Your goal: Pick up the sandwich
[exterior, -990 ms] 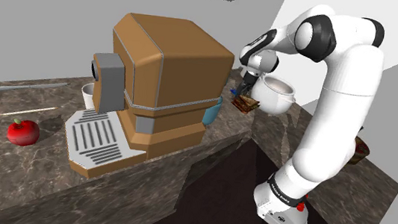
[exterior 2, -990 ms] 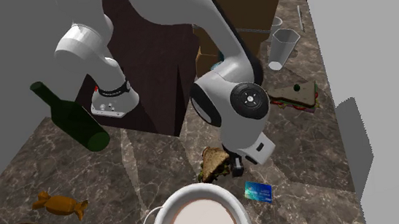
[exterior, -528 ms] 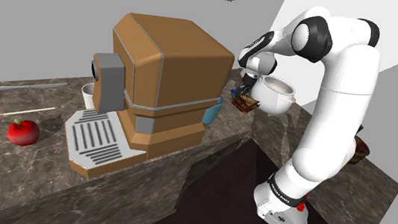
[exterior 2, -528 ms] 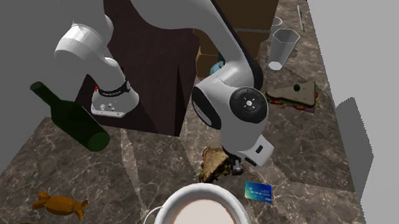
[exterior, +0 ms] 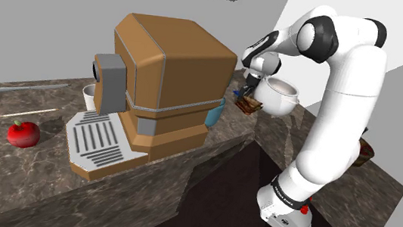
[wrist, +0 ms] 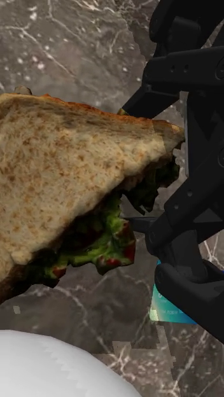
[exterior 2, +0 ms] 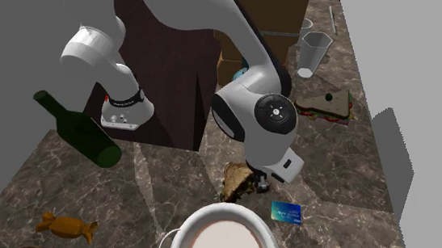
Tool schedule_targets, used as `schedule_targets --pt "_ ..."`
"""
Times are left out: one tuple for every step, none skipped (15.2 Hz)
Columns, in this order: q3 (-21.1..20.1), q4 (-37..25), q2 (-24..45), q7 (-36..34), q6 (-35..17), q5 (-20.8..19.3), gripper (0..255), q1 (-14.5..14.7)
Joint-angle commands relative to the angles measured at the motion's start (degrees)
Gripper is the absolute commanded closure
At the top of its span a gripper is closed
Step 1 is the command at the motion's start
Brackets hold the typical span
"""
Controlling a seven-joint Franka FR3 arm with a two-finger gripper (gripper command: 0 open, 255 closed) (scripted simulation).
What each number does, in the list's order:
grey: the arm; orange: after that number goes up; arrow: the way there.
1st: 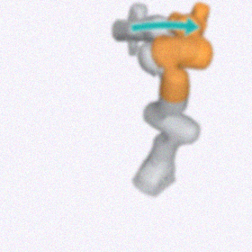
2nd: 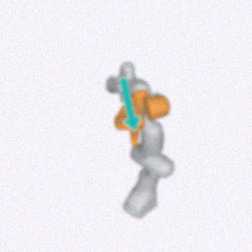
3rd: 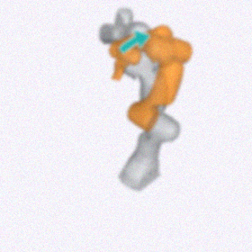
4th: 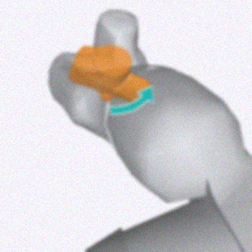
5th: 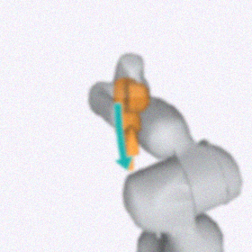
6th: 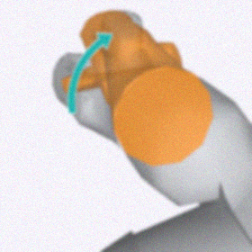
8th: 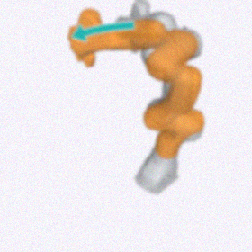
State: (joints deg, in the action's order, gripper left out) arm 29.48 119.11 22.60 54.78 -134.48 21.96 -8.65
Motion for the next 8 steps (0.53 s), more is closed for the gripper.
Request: schedule_targets --pt "0.5 -0.1 -1.0 -0.5 1.0 -0.8 255 0.3" --pt "0.8 -0.2 -1.6 -0.9 1.6 -1.3 255 0.5" --pt "1.0 -0.3 -2.1 -1.2 2.1 -1.8 255 0.7" --pt "1.2 -0.4 -2.7 -1.6 2.7 -2.3 255 0.8" --pt "1.5 -0.5 -3.3 -1.9 3.3 -2.7 255 1.0" --pt "1.7 -0.6 -3.8 -2.2 3.8 -3.2 255 1.2" --pt "1.9 -0.8 -4.4 -2.6 4.4 -3.7 255 1.3" --pt "2.1 -0.9 -4.9 -2.9 5.0 -4.1 255 1.5"
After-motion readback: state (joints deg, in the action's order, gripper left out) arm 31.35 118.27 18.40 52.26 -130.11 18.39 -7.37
